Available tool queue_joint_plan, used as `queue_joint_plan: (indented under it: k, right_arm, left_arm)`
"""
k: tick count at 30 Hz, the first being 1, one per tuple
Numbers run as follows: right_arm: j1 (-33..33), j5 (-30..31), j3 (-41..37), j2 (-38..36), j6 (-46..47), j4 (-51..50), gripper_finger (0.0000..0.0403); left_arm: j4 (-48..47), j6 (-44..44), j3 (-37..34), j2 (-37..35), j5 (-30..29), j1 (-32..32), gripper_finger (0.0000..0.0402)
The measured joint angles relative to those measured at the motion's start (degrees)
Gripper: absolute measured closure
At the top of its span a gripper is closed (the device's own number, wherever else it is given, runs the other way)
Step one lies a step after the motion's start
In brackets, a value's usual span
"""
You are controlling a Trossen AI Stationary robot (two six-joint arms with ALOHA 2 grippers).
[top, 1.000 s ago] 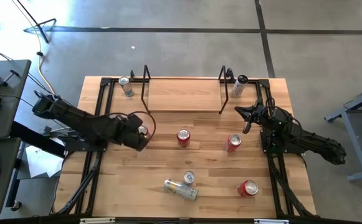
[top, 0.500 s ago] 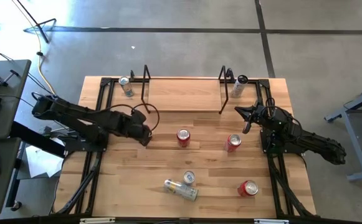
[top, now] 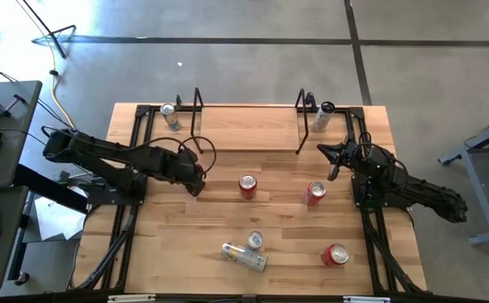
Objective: Place canned beverage on shelf
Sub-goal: Put the left red soda can on the shelf
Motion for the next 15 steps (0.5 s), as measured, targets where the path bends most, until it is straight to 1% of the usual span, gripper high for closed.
queue_joint_plan:
  k: [7,12,15]
  right_arm:
    - [0.0,0.0,0.0,0.0,0.0,0.0,0.0402]
    - [0.0,0.0,0.0,0.0,0.0,0.0,0.0402]
    - [0.0,0.0,0.0,0.0,0.0,0.0,0.0402]
  left_arm:
    - [-0.1,1.6,0.0,0.0,2.6,1.1,0.0108]
    - [0.0,3.6,0.1,1.5,4.0,2.1,0.0108]
    - [0.1,5.9,0.2,2.6,4.1,2.9,0.0116]
